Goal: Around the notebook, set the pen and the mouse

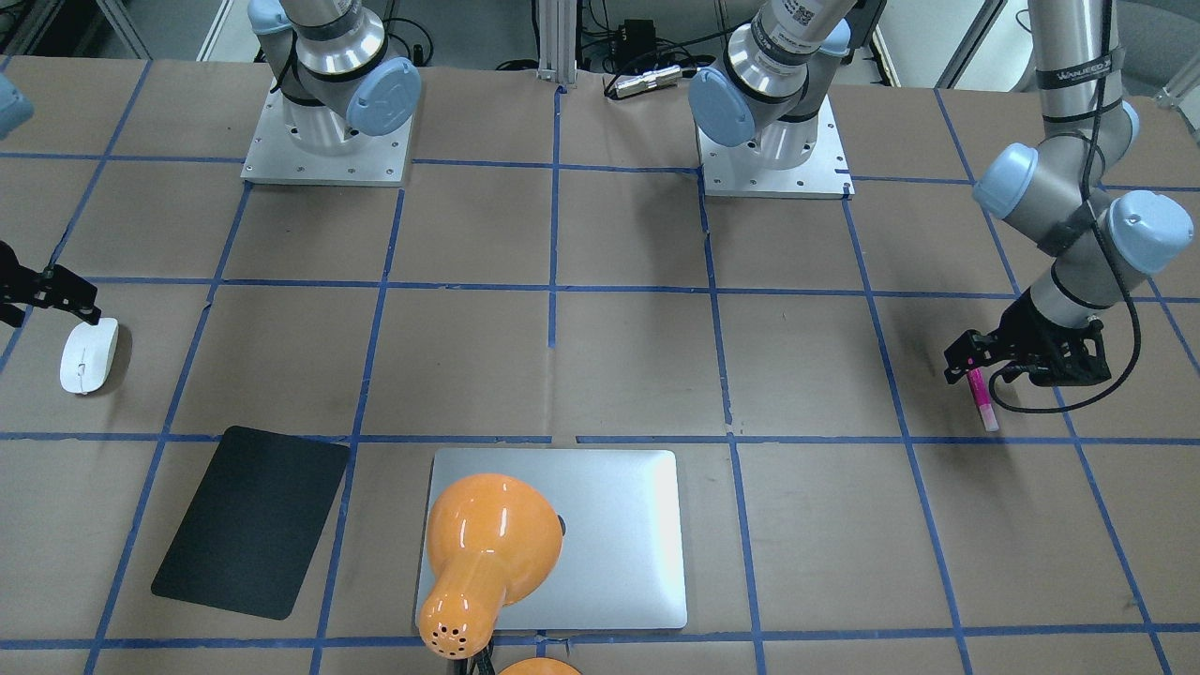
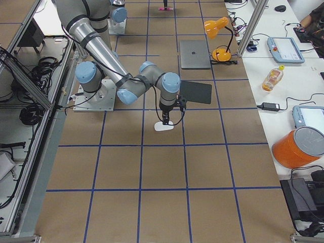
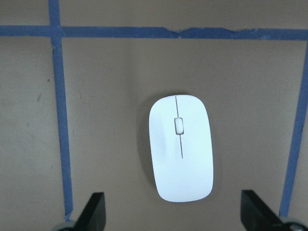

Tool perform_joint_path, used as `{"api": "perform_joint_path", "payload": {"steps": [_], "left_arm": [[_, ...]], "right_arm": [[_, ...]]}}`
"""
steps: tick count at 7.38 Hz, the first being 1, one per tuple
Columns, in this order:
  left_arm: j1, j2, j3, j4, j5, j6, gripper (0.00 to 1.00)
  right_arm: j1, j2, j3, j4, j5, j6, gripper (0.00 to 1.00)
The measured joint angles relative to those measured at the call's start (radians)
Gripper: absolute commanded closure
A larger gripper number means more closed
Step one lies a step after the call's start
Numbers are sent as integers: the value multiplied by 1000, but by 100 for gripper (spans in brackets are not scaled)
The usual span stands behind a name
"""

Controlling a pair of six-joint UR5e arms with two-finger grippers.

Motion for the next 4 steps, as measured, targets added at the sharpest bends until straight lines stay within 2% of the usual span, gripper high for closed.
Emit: {"api": "perform_joint_path", "payload": {"steps": [1, 2, 3, 4], "left_arm": [[1, -11, 0, 6, 2, -1, 70], [1, -17, 1, 9, 3, 0, 93], [2, -23, 2, 16, 5, 1, 100], [2, -27, 2, 23, 6, 2, 100]], "right_arm": [[-1, 36, 3, -44, 1, -10, 0], [-2, 71, 3, -81, 1, -16, 0], [-2, 99, 4, -103, 2, -17, 0], [-2, 120, 6, -118, 2, -16, 0]]}}
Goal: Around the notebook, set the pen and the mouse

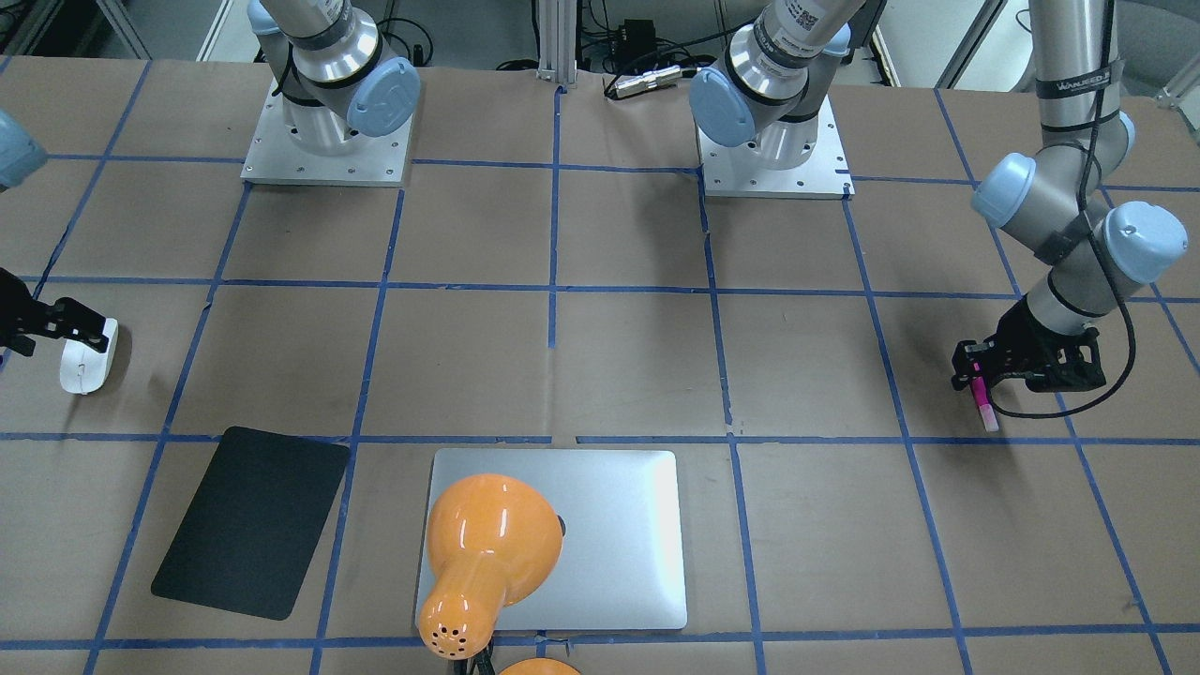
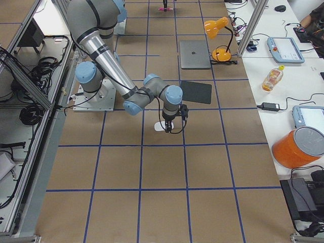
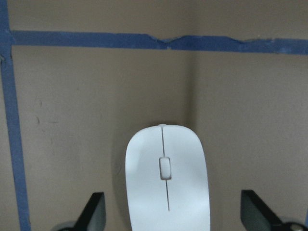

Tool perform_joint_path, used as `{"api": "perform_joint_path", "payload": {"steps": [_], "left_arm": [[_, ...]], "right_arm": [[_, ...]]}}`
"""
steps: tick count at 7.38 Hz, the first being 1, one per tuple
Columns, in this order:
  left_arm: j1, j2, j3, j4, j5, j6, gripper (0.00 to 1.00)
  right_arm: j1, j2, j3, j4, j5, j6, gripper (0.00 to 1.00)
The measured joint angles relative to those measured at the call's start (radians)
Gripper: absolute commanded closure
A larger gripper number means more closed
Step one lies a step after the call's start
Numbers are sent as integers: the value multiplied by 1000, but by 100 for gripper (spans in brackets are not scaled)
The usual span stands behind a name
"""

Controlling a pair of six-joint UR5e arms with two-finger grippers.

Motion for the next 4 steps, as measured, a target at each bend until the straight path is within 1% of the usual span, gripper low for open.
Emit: {"api": "perform_joint_path", "payload": {"steps": [2, 4], "left_arm": [[-1, -1, -1, 7, 3, -2, 100], [-3, 15, -1, 0, 5, -6, 100]], "right_arm": [[0, 32, 1, -20, -1, 0, 0], [0, 47, 5, -25, -3, -5, 9]]}}
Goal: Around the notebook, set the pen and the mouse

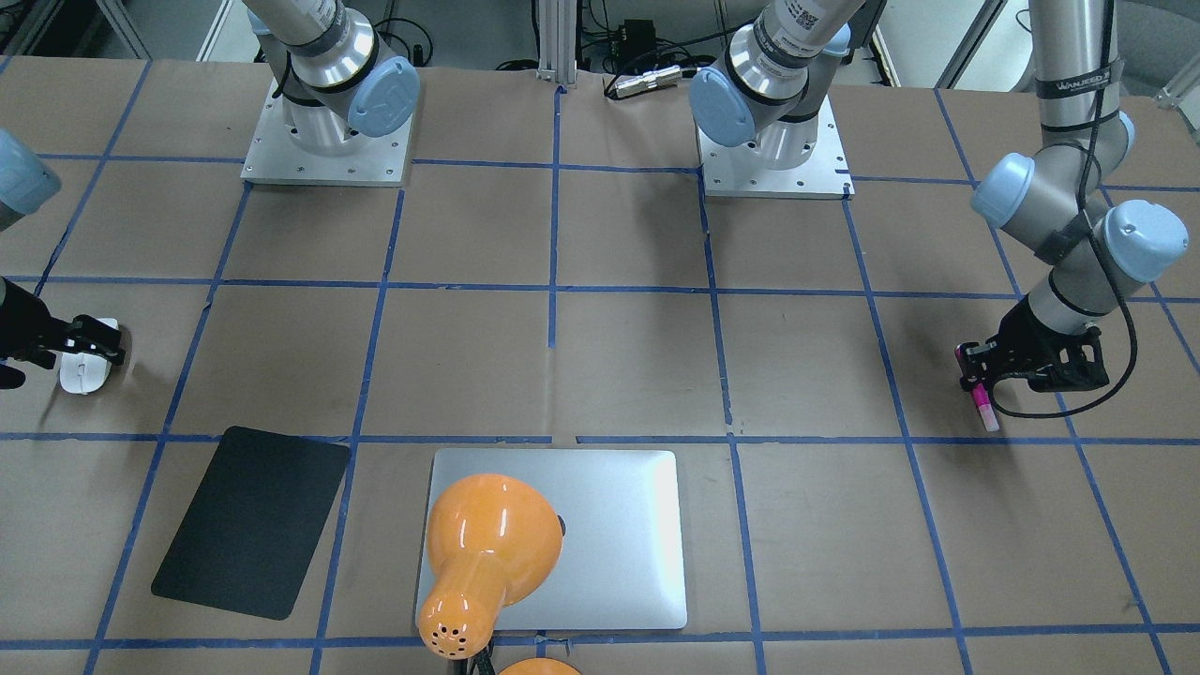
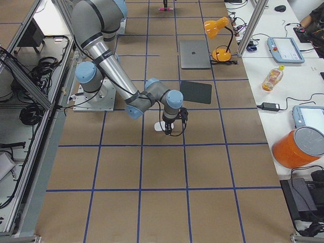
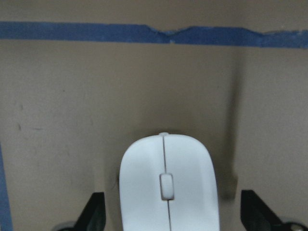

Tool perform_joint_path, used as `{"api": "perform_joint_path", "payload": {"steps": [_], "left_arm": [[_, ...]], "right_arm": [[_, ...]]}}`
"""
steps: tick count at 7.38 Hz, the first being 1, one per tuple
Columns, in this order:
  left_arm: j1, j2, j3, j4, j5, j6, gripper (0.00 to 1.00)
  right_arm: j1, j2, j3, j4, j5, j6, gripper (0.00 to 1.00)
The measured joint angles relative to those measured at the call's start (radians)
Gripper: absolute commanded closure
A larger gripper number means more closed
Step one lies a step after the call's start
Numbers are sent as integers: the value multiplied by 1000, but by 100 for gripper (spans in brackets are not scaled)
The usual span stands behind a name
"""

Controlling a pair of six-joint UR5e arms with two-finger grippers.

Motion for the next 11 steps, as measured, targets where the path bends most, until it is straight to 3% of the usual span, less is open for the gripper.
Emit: {"api": "perform_joint_path", "payload": {"steps": [1, 2, 4, 7, 11], "left_arm": [[-6, 15, 0, -15, 1, -12, 100], [-17, 42, -1, -51, 2, -49, 100], [-70, 118, -1, -166, 4, -201, 100], [-260, 266, -2, -385, 0, -681, 100], [-604, 316, 9, -432, -4, -1375, 100]], "right_arm": [[0, 3, 0, 0, -1, -4, 28], [0, 3, -1, 3, -3, -5, 34], [0, 2, -6, 5, -10, -8, 35], [0, -6, -9, 9, -17, -2, 35], [29, -34, -64, 48, -7, 79, 35]]}}
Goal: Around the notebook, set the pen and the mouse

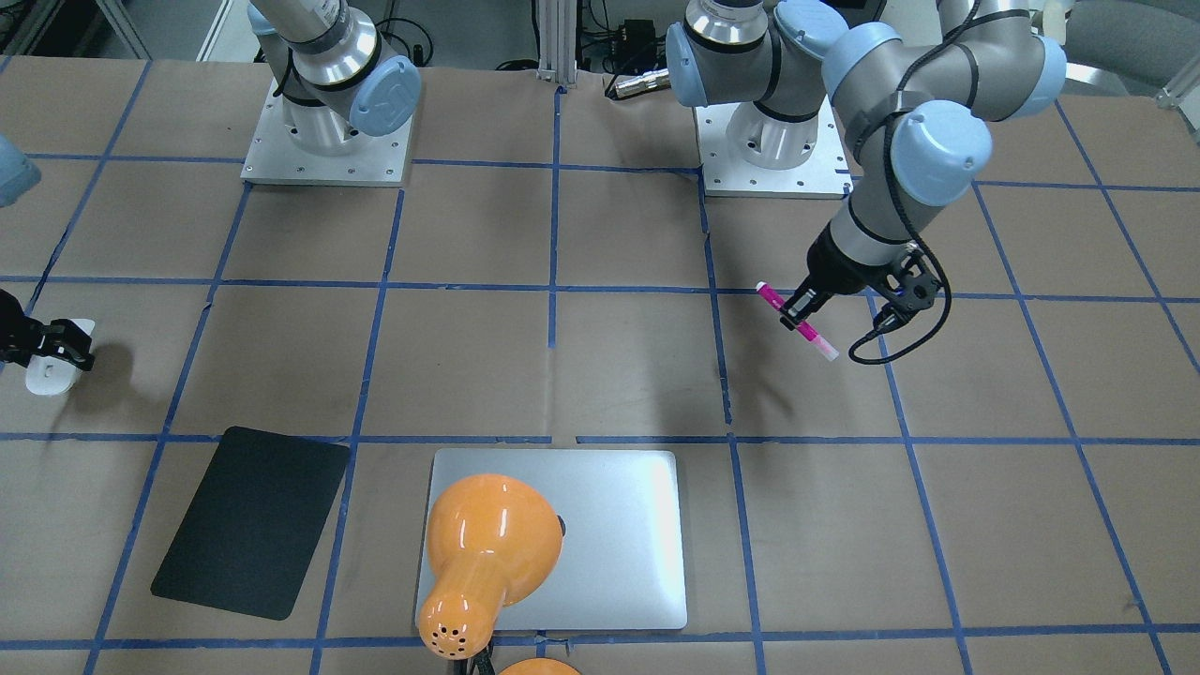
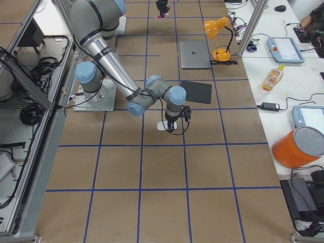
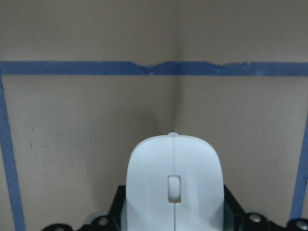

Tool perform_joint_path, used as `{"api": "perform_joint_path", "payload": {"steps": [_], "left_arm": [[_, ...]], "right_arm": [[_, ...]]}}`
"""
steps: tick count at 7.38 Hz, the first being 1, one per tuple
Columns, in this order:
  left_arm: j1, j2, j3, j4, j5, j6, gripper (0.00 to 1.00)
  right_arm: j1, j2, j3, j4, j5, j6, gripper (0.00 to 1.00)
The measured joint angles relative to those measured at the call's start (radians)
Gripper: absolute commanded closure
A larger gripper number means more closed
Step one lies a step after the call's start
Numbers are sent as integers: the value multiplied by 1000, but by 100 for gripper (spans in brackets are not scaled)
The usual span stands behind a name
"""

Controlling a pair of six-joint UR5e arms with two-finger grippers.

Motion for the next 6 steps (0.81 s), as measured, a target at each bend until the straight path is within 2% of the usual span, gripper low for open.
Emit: {"api": "perform_joint_path", "payload": {"steps": [3, 6], "left_arm": [[-271, -105, 58, 58, -16, -515, 100], [-435, -274, 138, 187, -64, -931, 100]], "right_arm": [[154, 4, -60, 20, 8, 226, 35], [311, 83, -165, 19, 62, 465, 35]]}}
